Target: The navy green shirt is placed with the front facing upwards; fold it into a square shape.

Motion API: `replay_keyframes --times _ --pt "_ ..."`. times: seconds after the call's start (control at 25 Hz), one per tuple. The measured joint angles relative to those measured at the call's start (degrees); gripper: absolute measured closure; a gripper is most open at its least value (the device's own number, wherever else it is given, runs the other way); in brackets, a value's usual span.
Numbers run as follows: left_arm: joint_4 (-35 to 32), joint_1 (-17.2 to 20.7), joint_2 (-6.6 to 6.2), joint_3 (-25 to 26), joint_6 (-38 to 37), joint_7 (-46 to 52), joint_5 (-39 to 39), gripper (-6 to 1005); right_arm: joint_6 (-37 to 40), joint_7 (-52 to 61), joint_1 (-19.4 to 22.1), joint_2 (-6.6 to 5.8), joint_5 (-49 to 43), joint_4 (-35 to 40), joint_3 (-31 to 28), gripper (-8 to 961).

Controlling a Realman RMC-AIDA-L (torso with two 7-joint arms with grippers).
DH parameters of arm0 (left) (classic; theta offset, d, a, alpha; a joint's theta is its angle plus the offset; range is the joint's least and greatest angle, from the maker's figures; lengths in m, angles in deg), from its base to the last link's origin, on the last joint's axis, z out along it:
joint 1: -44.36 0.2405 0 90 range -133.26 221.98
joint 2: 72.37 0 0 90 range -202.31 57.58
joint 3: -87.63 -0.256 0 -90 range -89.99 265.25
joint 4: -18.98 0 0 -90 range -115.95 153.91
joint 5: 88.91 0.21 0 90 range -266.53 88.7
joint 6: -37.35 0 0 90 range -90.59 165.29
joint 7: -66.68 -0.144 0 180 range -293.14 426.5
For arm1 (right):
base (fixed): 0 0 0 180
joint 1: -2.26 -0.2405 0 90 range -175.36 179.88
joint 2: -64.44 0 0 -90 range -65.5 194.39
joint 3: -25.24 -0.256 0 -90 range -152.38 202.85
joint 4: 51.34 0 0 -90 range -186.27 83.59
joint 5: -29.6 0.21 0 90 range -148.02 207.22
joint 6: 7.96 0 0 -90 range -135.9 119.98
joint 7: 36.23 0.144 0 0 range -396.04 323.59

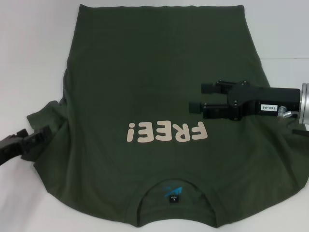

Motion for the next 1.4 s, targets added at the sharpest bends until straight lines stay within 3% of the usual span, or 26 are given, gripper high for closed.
replay_keyframes --times 1.08,1.16,1.4 --pt "-0.21 -2.26 -0.19 -1.64 7.16 3.91 7.68 155 0.00 -0.03 -0.14 0.00 0.00 -0.81 -0.13 41" --pt "-0.26 -2.31 -0.18 -1.66 7.33 4.22 7.75 383 0.00 -0.04 -0.22 0.00 0.00 -0.81 -0.16 41" --pt "-0.64 -2.40 -0.18 -1.66 7.51 4.47 7.87 522 0.00 -0.14 -0.29 0.00 0.00 -0.81 -0.21 41"
